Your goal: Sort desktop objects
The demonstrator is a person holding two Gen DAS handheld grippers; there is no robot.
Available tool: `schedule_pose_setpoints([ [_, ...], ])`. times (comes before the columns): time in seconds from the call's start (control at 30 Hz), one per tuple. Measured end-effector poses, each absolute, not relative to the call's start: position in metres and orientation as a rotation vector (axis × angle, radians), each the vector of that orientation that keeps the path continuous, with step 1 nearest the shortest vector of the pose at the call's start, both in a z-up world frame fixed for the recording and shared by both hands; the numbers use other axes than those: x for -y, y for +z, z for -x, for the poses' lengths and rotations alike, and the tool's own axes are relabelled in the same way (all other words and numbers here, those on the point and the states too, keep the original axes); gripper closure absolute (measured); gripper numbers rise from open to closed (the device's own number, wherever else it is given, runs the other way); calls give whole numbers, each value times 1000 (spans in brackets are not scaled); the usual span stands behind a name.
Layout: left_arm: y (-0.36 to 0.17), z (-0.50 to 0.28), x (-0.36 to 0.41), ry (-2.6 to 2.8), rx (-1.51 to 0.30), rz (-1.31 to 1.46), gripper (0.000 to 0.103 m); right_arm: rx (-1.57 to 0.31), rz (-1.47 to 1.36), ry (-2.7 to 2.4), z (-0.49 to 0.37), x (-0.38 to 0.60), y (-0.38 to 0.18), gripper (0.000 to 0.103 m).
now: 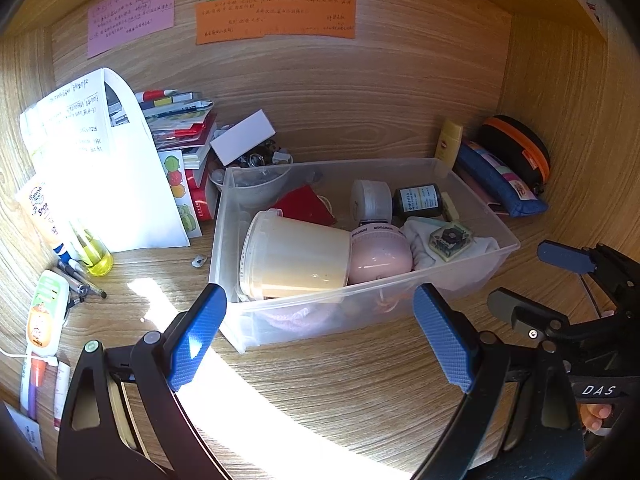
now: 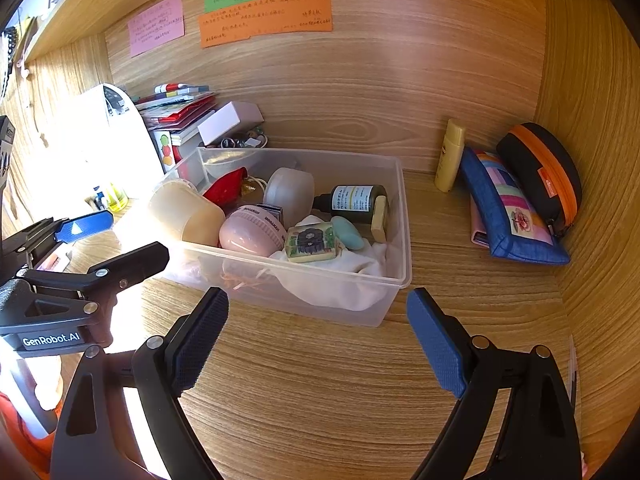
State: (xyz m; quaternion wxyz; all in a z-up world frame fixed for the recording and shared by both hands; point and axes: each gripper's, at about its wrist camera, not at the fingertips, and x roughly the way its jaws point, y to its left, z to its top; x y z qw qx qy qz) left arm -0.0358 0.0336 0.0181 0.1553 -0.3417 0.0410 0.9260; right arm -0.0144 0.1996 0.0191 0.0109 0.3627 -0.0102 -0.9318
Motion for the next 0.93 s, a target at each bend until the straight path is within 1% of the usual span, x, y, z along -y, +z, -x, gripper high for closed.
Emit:
schedule_pose_setpoints([
  [0.47,18,38,-28,2607,-63,1003,8,-16,-1131,-2897,16,-194,19,14],
  [0.93,16,35,-29,2630,-68,976,8,-13,-1137,-2894,15,-191,18,14],
])
